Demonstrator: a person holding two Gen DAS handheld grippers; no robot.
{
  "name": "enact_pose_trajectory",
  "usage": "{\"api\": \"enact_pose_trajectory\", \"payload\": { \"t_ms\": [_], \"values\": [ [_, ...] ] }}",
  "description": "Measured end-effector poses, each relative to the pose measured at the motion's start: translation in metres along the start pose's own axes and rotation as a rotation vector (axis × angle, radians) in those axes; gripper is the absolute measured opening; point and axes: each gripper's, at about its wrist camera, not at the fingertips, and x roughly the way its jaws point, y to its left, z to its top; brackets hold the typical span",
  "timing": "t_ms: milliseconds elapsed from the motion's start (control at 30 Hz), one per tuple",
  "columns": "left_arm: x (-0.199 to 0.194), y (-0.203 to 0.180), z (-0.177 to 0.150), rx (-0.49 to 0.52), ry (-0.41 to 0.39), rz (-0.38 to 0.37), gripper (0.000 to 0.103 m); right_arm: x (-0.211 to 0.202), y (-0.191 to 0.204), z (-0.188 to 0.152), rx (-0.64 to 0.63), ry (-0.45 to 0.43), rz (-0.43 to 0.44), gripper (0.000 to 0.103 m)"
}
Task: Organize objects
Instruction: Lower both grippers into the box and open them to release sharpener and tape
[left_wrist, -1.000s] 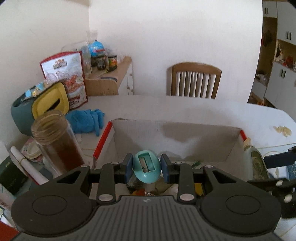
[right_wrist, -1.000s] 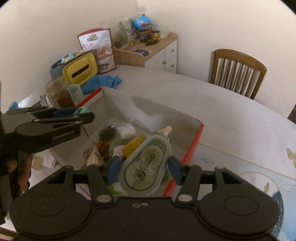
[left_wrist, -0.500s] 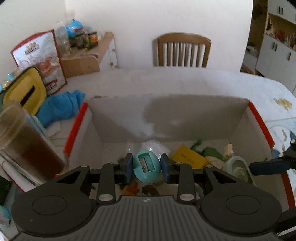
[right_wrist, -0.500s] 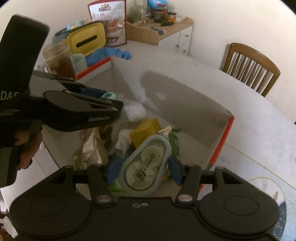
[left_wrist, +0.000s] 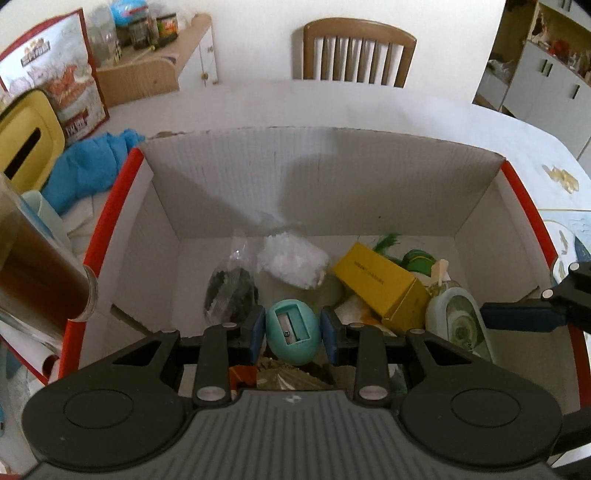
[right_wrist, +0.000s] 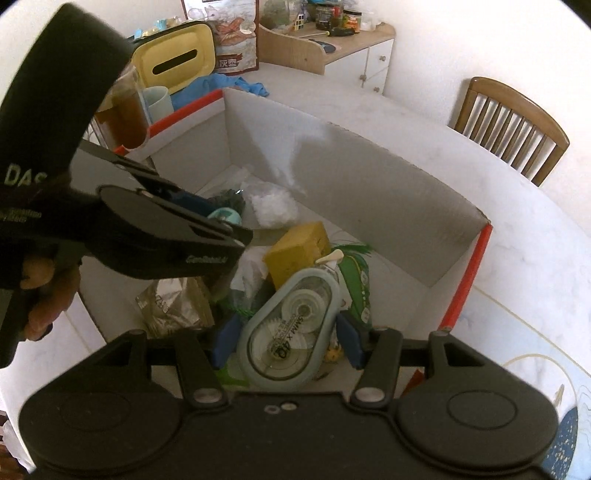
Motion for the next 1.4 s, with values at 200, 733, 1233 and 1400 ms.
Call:
{"api": "enact_pose_trajectory", "payload": {
  "t_ms": [200, 733, 1233, 1400],
  "values": [
    [0.001, -0.001, 0.000, 0.004, 0.017, 0.005, 0.032, 0.002, -0.001, 0.003, 0.009, 0.005, 0.006, 0.057],
    [-0.026, -0.003, -0.009, -0.026, -0.086, 0.022, 0.061, -0.018, -0.010, -0.004, 0.050, -0.032, 0.039, 0.067],
    [-0.103, -0.023, -0.029, -0.026, -0.273, 0.006, 0.069, -0.090, -0.022, -0.026, 0.077, -0.189, 0.127, 0.082],
    [-0.134, -0.031, -0.039, -0.005, -0.347, 0.008, 0.073, -0.119, -0.026, -0.033, 0.085, -0.263, 0.140, 0.086]
  ]
}}
